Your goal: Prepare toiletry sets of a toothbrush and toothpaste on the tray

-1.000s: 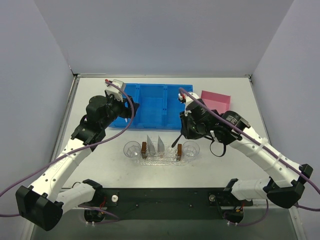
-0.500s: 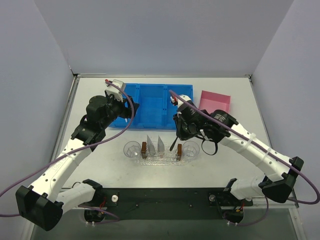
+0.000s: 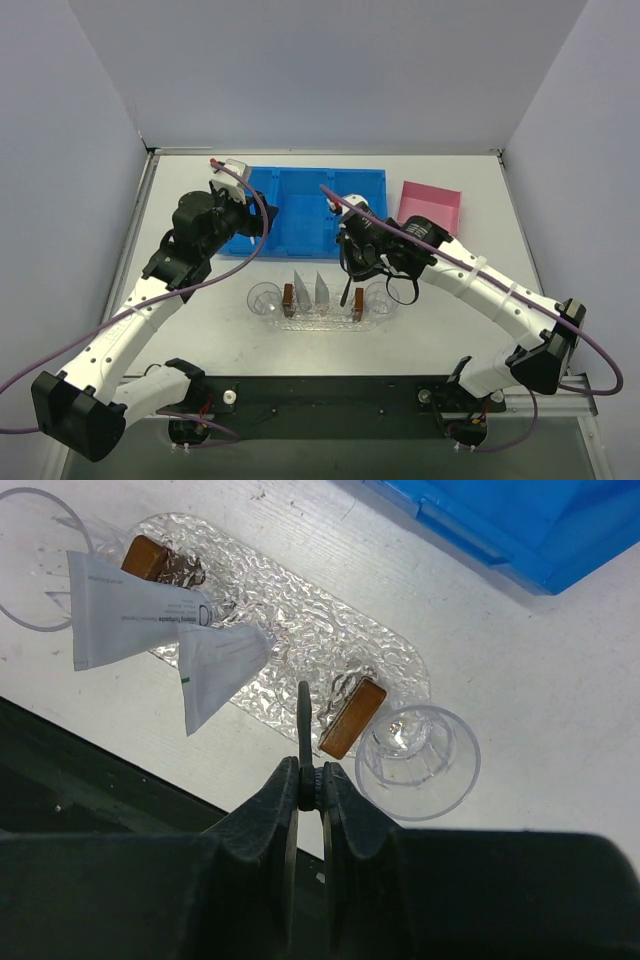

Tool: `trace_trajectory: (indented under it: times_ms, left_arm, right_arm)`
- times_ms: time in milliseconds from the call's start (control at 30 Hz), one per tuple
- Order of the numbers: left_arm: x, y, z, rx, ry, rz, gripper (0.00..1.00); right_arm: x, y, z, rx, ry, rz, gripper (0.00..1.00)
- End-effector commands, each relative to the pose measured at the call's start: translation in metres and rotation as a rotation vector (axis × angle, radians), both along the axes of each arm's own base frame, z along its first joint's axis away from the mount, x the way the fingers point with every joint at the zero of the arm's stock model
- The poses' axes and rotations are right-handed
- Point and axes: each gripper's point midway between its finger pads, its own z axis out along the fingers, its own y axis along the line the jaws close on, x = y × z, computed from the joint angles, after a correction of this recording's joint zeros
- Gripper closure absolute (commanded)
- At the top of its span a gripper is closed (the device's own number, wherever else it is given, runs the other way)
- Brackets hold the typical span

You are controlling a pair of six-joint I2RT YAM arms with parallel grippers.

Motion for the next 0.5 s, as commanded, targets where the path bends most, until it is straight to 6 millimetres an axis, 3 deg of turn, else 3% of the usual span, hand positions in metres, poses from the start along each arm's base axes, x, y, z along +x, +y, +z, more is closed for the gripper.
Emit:
trace_trajectory:
  times_ms: [0,467]
  left_arm:
    - [0.002,0.002,0.008,-0.005,-0.029,0.011,0.26]
    - [0.003,0.003,0.008,-0.004,-0.028,0.016,0.26]
  right_arm:
    - [0.008,0.003,0.003,-0.031,-0.027,0.012,1.0]
    - [0.013,0.003,-0.007,-0.083,-0.014,0.02,1.0]
